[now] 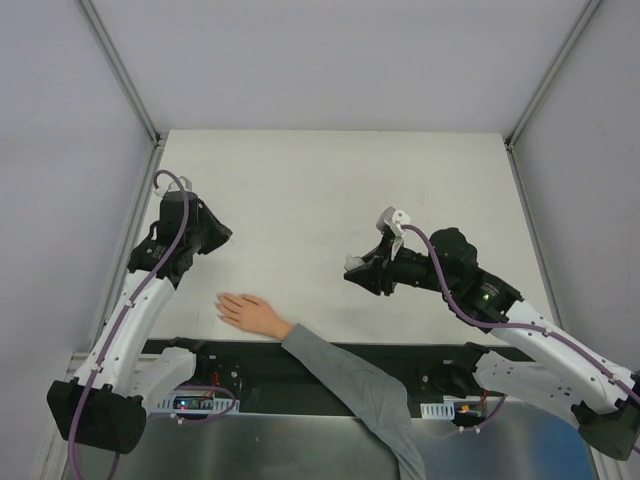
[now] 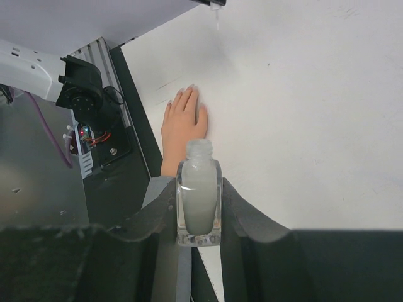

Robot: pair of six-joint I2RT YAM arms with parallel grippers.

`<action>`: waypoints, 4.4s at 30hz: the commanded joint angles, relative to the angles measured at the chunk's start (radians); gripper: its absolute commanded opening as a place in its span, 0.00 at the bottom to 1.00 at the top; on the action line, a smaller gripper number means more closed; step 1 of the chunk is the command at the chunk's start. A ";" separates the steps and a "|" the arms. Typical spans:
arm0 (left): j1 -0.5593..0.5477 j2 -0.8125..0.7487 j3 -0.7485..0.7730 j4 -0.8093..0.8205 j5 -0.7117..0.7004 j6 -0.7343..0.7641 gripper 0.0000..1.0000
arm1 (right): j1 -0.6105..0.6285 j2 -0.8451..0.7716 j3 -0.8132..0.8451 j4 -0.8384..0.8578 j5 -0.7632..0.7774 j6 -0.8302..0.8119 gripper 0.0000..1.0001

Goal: Paint the nails

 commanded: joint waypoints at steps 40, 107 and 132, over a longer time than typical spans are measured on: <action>-0.754 0.068 0.328 0.624 0.418 0.138 0.00 | 0.000 -0.101 0.134 0.037 0.032 -0.091 0.00; -0.784 0.134 0.261 0.669 0.539 0.087 0.00 | 0.000 -0.015 0.277 0.158 0.024 -0.033 0.00; -0.793 0.057 0.239 0.689 0.811 0.270 0.13 | -0.013 0.019 0.286 0.507 -0.550 0.314 0.00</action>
